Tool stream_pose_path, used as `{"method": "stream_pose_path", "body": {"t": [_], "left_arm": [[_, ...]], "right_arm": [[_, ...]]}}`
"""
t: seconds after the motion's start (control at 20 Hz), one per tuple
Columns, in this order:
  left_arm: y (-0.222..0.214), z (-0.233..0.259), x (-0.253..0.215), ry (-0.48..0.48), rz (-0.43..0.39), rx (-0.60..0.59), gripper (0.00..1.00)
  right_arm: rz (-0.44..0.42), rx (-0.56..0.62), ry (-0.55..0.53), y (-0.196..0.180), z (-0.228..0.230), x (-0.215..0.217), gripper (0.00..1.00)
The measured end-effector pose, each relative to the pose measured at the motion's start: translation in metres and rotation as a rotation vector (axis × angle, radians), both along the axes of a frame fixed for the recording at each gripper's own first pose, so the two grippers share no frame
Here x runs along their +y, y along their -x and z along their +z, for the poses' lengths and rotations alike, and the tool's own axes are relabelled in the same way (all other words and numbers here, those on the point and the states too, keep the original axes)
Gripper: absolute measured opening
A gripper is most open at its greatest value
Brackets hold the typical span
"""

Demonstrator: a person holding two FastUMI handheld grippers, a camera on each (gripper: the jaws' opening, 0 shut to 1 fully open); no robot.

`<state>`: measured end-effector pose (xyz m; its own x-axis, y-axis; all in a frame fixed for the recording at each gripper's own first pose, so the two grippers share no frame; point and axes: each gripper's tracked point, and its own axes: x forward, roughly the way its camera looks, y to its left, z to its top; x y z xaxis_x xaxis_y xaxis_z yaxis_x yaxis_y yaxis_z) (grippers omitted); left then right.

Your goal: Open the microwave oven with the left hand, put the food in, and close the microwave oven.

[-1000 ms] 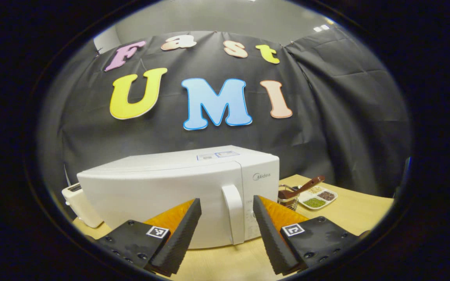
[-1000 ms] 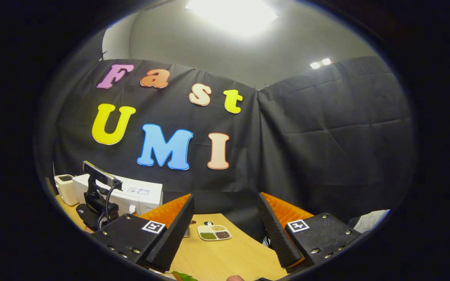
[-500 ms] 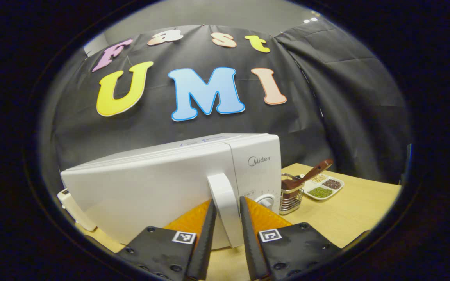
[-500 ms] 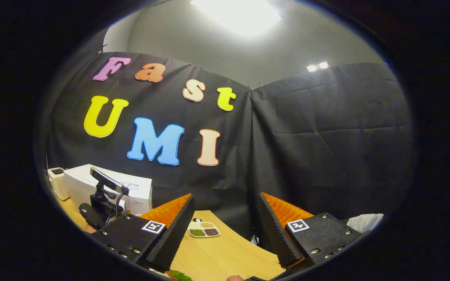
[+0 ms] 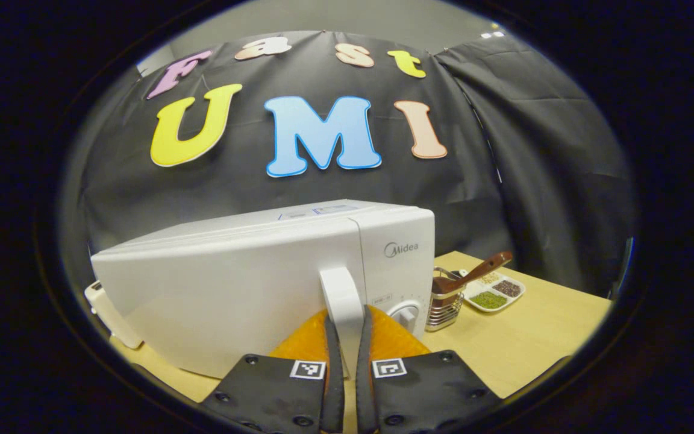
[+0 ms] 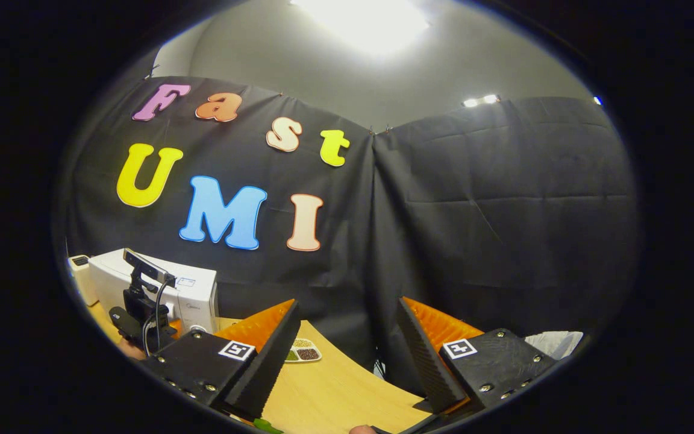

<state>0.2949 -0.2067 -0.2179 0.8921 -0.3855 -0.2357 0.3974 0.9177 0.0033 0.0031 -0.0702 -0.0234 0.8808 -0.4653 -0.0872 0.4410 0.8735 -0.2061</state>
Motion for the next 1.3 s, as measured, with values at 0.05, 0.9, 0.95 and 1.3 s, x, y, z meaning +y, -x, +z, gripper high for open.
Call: {"method": "stream_pose_path", "body": {"t": [0.05,0.9,0.95,1.3], "left_arm": [[0.001,-0.002,0.001,0.003,-0.003,0.02,0.14],[0.163,0.008,0.095,-0.028,0.129,0.086,0.12],[0.173,0.009,0.106,-0.036,0.157,0.09,0.12],[0.226,0.007,0.182,-0.072,0.322,0.098,0.12]], "right_arm": [[0.01,0.002,-0.003,-0.002,-0.001,0.0,0.97],[0.456,-0.07,-0.146,-0.009,0.008,0.052,0.98],[0.482,-0.078,-0.159,-0.007,0.01,0.056,0.98],[0.634,-0.075,-0.205,0.01,0.013,0.091,0.98]]}}
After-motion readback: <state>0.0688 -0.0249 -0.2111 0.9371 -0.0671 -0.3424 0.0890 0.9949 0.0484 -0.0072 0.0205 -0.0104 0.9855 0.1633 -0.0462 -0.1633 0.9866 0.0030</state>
